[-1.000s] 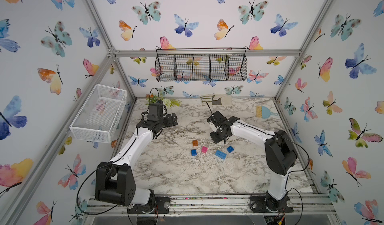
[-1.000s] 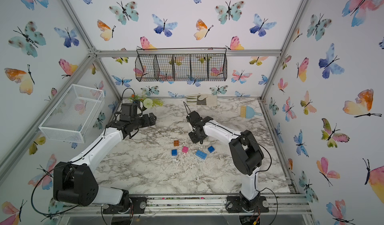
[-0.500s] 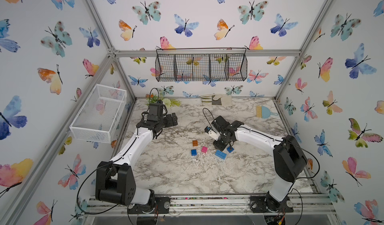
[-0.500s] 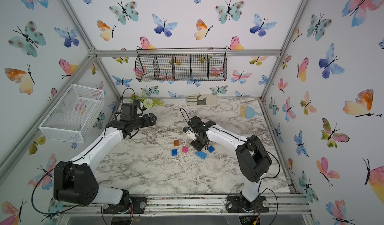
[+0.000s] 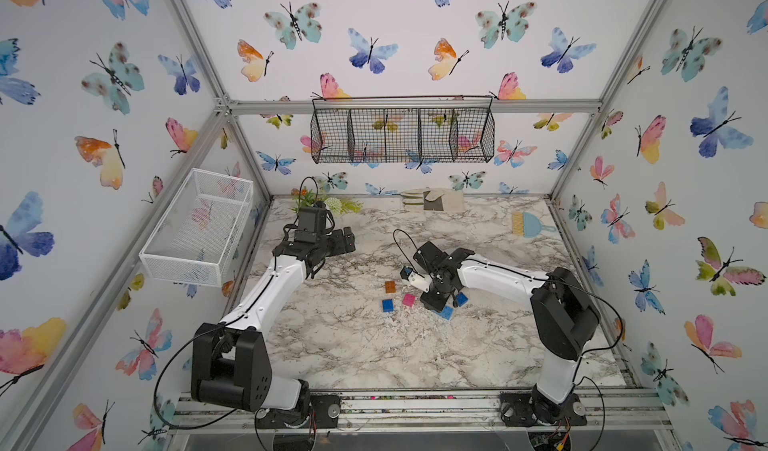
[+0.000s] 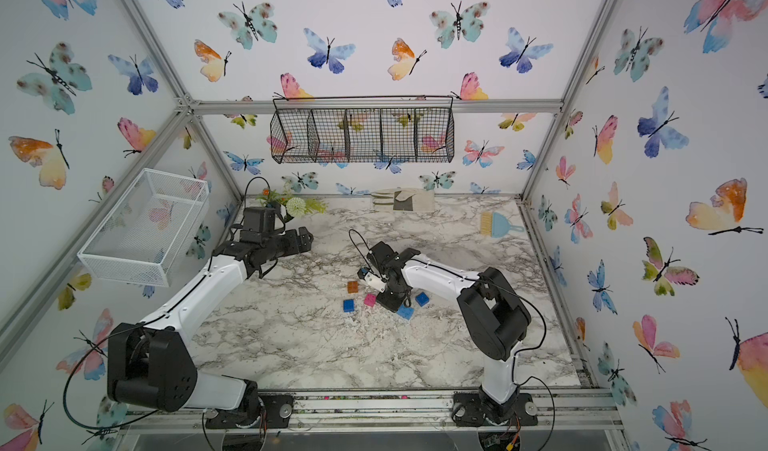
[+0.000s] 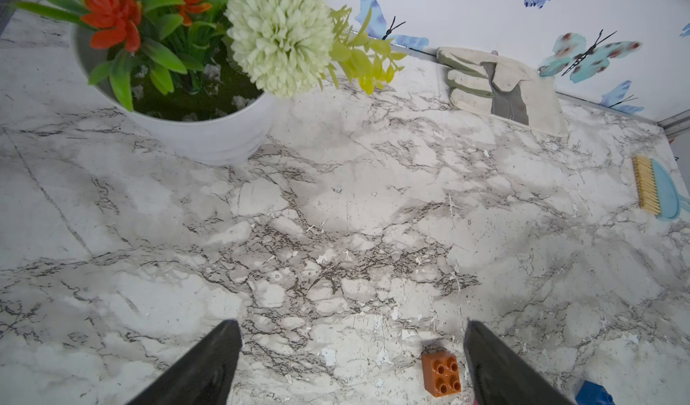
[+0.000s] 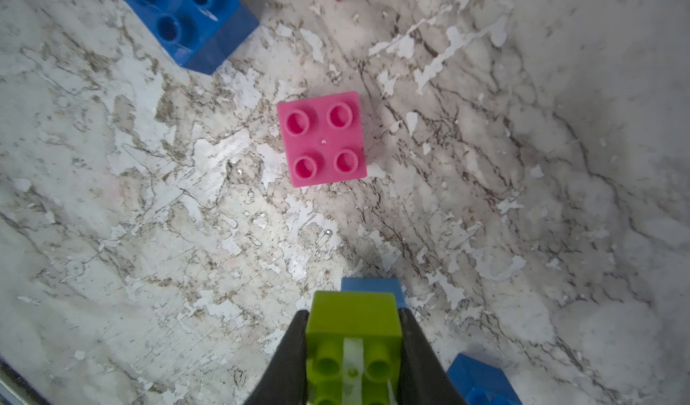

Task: Assemble the letter y with lego
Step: Assemble the lego brick with the lego brick.

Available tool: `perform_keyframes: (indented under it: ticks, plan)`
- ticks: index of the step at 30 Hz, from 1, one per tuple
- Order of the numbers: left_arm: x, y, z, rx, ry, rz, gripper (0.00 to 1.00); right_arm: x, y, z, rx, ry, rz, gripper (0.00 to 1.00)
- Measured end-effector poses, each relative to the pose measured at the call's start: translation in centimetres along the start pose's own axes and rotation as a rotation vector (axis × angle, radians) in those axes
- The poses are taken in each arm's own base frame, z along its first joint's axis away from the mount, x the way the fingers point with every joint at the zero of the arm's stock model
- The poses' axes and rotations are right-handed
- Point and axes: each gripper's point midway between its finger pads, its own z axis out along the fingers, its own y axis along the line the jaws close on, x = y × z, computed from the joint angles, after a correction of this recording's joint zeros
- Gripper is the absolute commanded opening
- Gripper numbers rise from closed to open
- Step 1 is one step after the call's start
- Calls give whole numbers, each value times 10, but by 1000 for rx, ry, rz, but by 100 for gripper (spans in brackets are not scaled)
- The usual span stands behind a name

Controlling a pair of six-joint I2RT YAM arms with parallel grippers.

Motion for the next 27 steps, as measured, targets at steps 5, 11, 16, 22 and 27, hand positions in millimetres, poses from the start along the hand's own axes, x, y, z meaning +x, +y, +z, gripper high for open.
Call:
perform_keyframes:
  ticks: [5, 11, 16, 22, 27]
  plan:
    - [0, 0, 0, -1, 1, 0, 94, 3, -1, 2, 8, 15, 1, 2]
    - [1, 0, 0, -1, 3, -1, 94, 5, -4, 9, 20, 35, 1, 2]
    - [2, 1, 1, -2, 7, -3, 94, 4, -6, 10, 27, 29, 1, 2]
    - [3, 1, 4, -5, 15, -5, 94, 3, -6, 12, 31, 25, 2, 2]
    - [4, 2, 4, -7, 17, -7, 94, 2, -6, 13, 30, 25, 2, 2]
